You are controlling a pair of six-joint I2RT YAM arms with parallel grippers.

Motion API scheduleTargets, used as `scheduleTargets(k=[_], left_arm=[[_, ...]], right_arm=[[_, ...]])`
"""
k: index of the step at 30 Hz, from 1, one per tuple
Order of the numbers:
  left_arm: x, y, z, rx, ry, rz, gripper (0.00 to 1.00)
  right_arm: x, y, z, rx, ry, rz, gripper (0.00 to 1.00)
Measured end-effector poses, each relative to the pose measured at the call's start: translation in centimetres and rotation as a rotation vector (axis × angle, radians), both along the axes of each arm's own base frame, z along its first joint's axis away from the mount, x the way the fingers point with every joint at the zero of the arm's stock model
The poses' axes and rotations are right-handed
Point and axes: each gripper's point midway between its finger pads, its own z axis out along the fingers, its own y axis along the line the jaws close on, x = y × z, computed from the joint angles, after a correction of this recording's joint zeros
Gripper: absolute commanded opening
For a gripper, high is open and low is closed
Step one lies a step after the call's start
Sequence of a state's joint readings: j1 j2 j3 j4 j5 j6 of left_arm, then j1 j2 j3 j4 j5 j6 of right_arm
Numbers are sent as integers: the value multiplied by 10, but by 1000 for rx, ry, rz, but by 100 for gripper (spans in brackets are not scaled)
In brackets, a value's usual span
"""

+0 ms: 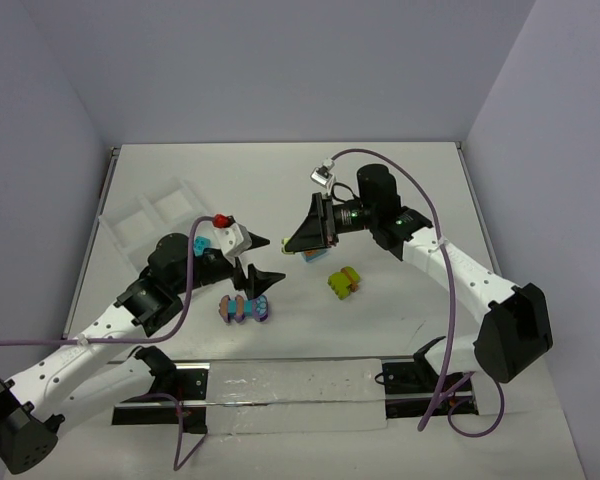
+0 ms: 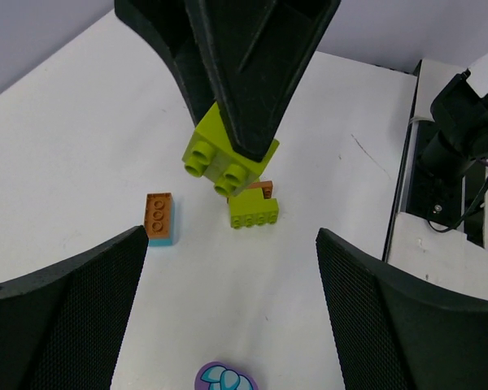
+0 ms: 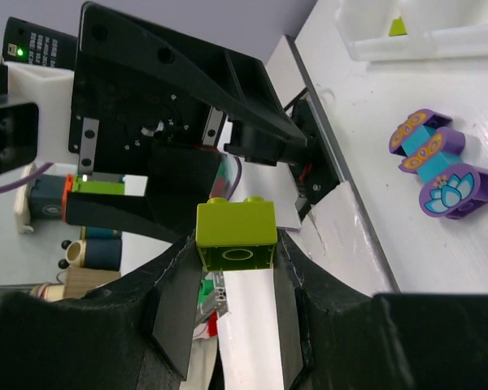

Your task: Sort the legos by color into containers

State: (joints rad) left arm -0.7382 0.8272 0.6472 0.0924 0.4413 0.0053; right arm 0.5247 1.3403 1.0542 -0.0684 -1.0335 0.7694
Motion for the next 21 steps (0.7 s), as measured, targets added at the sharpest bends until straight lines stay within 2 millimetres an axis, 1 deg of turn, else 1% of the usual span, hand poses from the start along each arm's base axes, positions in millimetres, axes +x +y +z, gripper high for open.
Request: scheduleTargets(k=[4,12,21], left_arm=[[0,-2,3,9,-50,-6,91],[0,-5,10,9,-131,-23,91],[-2,-10,11,13,-173,-65,88]], right_arm=[[-3,5,0,8,17,17,9],[-10,7,0,11,15,51,9],[-18,10,-4,8,-15,87,10]])
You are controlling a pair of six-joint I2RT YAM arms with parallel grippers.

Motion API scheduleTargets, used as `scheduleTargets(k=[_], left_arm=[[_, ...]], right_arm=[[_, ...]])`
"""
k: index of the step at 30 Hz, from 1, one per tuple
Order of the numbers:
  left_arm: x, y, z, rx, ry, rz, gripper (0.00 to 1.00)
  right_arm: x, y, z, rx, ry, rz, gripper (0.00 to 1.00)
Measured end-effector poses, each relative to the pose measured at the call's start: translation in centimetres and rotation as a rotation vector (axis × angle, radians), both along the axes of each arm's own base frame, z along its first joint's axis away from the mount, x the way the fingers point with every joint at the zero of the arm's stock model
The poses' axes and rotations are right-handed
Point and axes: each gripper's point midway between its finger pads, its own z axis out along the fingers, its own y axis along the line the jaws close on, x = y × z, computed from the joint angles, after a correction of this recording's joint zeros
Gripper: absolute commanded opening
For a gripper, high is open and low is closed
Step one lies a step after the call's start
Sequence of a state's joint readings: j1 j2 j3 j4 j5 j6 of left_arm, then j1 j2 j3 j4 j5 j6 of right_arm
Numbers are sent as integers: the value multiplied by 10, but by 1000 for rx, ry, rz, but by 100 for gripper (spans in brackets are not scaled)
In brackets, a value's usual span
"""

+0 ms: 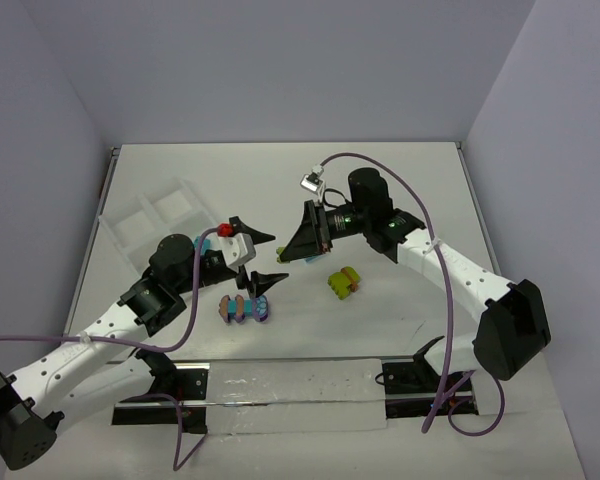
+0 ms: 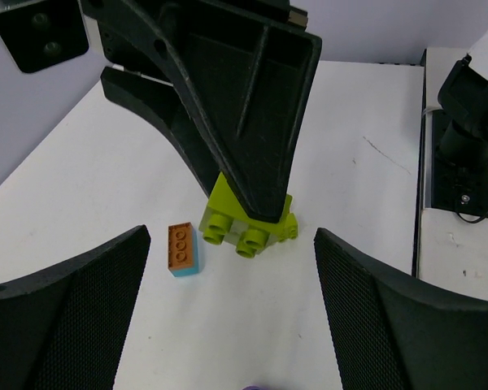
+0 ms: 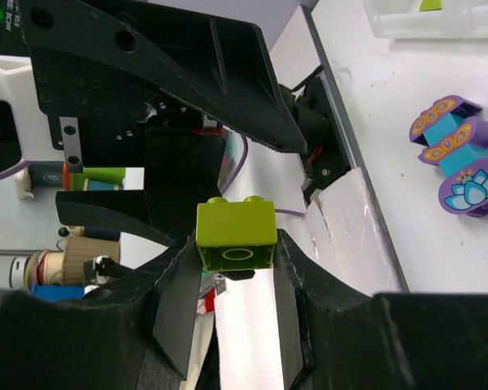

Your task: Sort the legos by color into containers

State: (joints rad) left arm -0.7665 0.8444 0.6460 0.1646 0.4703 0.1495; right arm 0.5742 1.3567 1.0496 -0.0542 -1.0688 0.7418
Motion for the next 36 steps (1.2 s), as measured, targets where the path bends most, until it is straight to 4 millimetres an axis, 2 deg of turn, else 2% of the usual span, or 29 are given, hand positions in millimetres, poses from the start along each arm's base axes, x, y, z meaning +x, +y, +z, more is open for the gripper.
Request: scheduleTargets(k=[10,14,21,25,27,29,31,32,36], left_arm=[[-4,-6,-2,10,-15,-32,83],[-6,-8,-4,13,-15,-39,66],[-7,-8,-4,16,-22,-50,44],[-8,-9,-3,17,-31,-54,43],[-9,-8,-3,17,-31,-55,37],[-9,-8,-2,15,-33,-55,25],[-9,-7,-1,13,-34,-54,7],[-10,-7,-1,13,-35,-54,2],[-10,-7,-2,17,-31,-54,0]], right_arm=[[-9,2,-7,-5,14,28,10],[-10,2,-9,-7,21,31,10],[-9,3,-6,4,16,31,11],[-9,3,-5,6,27,29,11],[-8,3,-5,5,30,28,10],[-9,3,-5,6,34,28,11],[-9,4,-5,7,39,30,11],[-9,4,-4,9,40,31,11],[-10,4,-5,19,51,34,12]])
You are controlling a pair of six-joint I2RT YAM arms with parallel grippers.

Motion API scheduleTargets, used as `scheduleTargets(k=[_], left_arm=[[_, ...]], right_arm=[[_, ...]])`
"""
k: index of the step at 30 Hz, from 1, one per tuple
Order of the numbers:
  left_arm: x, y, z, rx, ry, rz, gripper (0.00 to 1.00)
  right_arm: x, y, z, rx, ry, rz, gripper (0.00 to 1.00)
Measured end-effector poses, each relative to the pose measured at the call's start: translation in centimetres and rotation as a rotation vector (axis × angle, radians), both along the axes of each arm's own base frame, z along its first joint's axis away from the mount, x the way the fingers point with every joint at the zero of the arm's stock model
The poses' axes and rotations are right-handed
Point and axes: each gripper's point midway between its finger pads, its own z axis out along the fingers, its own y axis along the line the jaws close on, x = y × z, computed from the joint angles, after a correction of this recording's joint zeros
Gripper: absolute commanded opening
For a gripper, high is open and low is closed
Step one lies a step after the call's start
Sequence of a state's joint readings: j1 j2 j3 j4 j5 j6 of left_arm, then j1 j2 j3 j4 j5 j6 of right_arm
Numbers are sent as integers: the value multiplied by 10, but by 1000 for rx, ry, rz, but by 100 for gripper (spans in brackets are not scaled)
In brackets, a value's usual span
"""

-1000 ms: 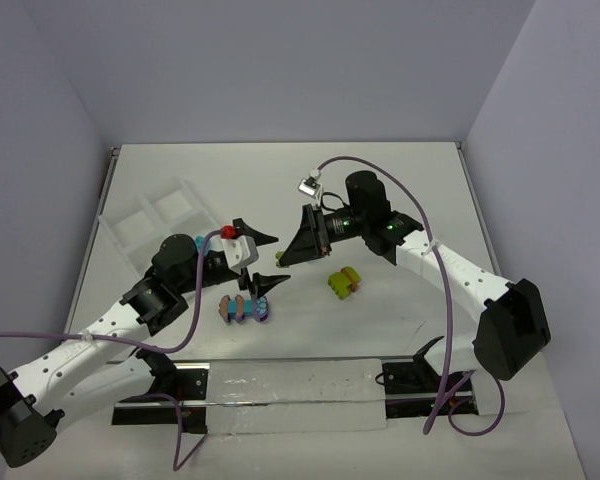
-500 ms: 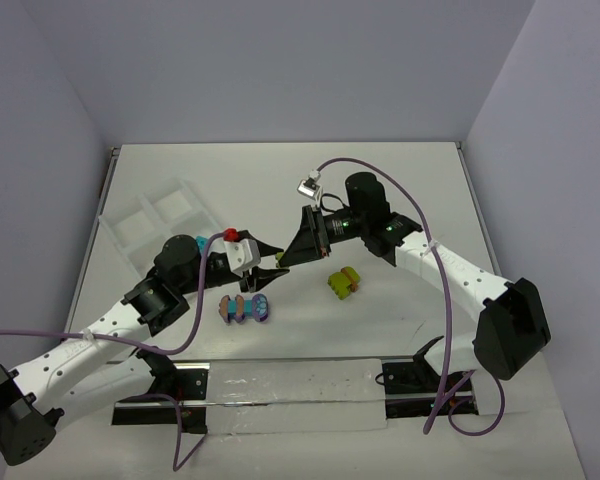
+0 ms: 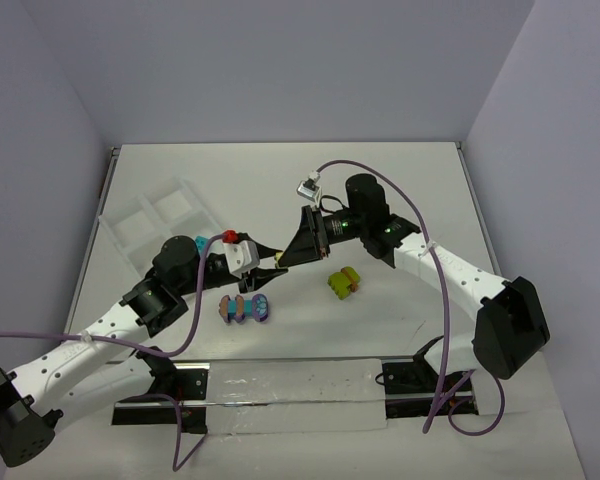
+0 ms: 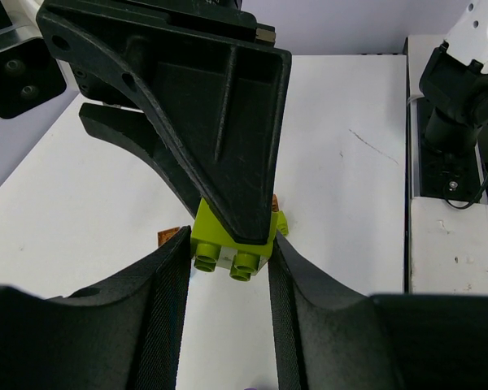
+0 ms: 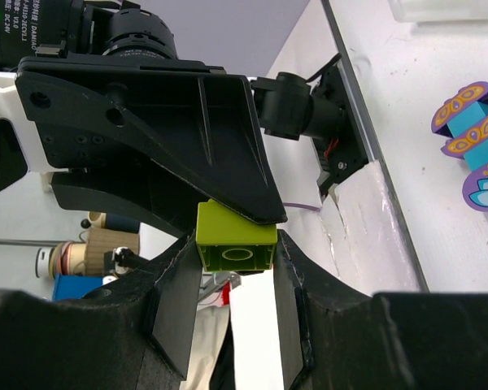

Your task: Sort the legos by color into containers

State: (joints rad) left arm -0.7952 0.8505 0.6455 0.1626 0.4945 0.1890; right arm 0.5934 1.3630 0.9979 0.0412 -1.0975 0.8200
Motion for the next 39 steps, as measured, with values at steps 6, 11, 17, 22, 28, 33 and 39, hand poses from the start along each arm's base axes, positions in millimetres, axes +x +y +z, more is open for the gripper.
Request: scheduleTargets(k=[6,11,17,22,28,33,39], left_arm=[[-1,1,1,-1,1,2,0],[-1,3,3,-9,-6,12,0],[-2,6,0,-15,0,22,0],[-2,7,-5,-9,16,31,0],[3,9,-4,-16,34,63,0],[6,10,-4,-18,38,84,0],[13,11,-12,1,58,122,0]], right_arm=[[0,1,1,9,10,3,18],[-1,2,4,20,6,6,30],[0,4,1,17,16,7,35],[0,4,-4,10,24,8,51],[0,4,-8,2,7,6,66],[1,4,-11,-3,-1,5,74],[1,3,-14,-14,-6,2,85]])
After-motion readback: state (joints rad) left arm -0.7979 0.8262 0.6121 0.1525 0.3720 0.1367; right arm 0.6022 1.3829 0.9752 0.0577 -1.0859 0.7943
